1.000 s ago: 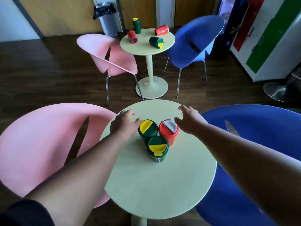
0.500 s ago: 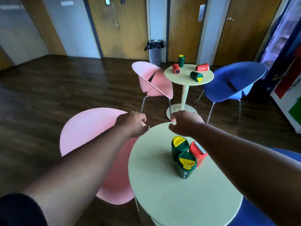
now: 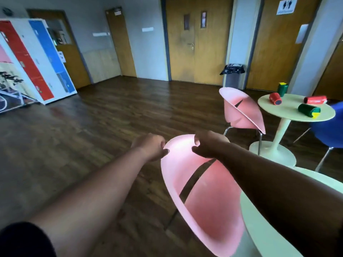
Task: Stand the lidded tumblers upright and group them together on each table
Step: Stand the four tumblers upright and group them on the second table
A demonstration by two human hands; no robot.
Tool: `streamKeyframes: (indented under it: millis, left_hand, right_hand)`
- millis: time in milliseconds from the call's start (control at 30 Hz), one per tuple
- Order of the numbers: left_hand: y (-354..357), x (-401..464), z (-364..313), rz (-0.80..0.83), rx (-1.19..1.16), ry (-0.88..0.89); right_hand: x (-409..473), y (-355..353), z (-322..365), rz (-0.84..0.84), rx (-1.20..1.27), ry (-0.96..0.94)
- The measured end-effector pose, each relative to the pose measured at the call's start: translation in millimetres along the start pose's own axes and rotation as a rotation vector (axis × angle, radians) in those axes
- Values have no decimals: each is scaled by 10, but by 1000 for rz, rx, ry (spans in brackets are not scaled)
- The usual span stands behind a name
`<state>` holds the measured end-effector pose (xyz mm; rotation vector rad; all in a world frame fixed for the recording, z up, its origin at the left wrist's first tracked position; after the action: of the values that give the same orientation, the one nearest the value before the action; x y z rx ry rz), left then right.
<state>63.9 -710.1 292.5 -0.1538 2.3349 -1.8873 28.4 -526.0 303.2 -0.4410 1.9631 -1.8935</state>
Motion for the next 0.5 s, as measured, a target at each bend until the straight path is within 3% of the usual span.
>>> streamKeyframes:
  millis: [233,500]
  left_hand:
    - [-298,256,1312,15,-22,-87]
    - [-264,1138,1919,50,-44,-123]
  right_hand:
    - [800,53,1174,35,10,-76]
    - [1981,300,1489,78,-13,-118]
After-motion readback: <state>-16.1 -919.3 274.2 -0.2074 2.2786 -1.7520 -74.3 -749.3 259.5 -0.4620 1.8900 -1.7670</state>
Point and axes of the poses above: each hand's wrist, its own x-axis towards the middle knuckle, its own y-axis out of the palm, z = x × y, the point moved 10 cm from there along x, towards the middle knuckle, and after that the axes turned 10 degrees about -x, right-handed, at the moved point
